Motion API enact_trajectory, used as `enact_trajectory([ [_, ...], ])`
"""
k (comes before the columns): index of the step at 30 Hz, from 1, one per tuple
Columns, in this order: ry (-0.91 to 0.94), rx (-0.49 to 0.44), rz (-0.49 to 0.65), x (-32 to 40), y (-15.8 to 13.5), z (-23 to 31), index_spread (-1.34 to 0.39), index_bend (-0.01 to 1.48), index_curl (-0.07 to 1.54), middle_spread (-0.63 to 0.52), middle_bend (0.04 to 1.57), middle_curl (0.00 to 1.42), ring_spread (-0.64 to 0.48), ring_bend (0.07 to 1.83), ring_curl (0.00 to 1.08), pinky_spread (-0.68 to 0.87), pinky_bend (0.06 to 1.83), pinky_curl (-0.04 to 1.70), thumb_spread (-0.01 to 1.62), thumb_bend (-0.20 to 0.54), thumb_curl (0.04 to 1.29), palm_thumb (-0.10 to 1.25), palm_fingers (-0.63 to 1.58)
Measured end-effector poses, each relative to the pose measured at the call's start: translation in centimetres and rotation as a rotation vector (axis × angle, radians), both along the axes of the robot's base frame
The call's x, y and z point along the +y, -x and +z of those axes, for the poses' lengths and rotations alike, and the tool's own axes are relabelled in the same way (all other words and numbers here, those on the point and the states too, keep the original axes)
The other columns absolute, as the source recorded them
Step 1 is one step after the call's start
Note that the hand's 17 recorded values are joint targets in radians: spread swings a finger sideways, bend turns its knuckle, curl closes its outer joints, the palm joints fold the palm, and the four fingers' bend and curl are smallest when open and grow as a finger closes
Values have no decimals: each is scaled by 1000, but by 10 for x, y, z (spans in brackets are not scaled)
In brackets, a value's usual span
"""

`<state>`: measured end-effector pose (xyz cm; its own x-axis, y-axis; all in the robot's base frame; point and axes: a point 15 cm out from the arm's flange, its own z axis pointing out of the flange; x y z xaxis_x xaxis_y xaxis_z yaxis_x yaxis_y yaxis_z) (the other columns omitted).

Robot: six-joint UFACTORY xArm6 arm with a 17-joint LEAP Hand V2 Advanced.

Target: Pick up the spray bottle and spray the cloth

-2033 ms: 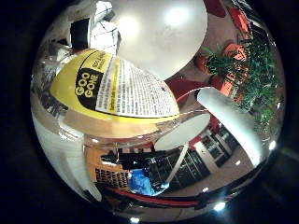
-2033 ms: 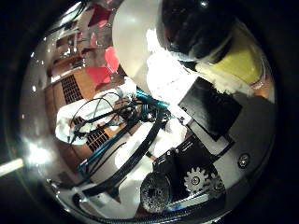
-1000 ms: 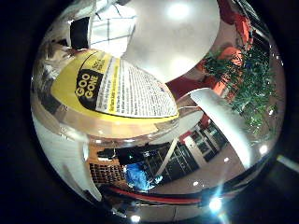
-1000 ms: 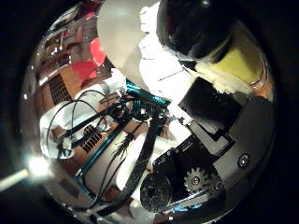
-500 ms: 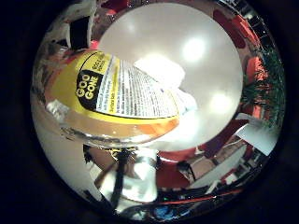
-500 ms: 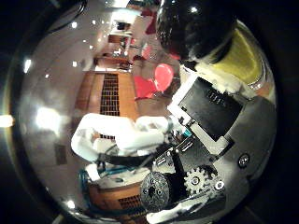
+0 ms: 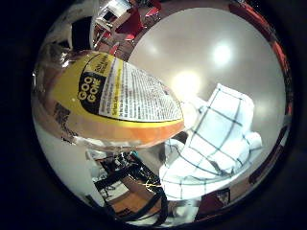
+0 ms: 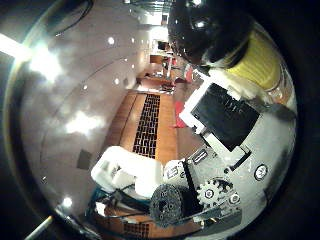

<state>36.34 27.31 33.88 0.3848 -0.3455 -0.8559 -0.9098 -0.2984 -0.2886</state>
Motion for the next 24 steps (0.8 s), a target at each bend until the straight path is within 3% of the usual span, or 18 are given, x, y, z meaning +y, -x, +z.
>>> enact_trajectory([
  [7,-87,-8,17,13,-15,-38,-188,1148,683,-85,1342,571,-141,1454,538,-217,1015,1227,1084,-14,670,1041,1223],
  [18,-86,50,50,24,-13,-79,-181,1112,683,-71,1339,570,-142,1441,539,-232,1012,1191,1100,-17,645,959,1211],
  [24,-75,50,61,23,-11,-83,-212,911,662,-80,1283,554,-156,1386,515,-276,999,1073,1033,-29,614,883,1130],
])
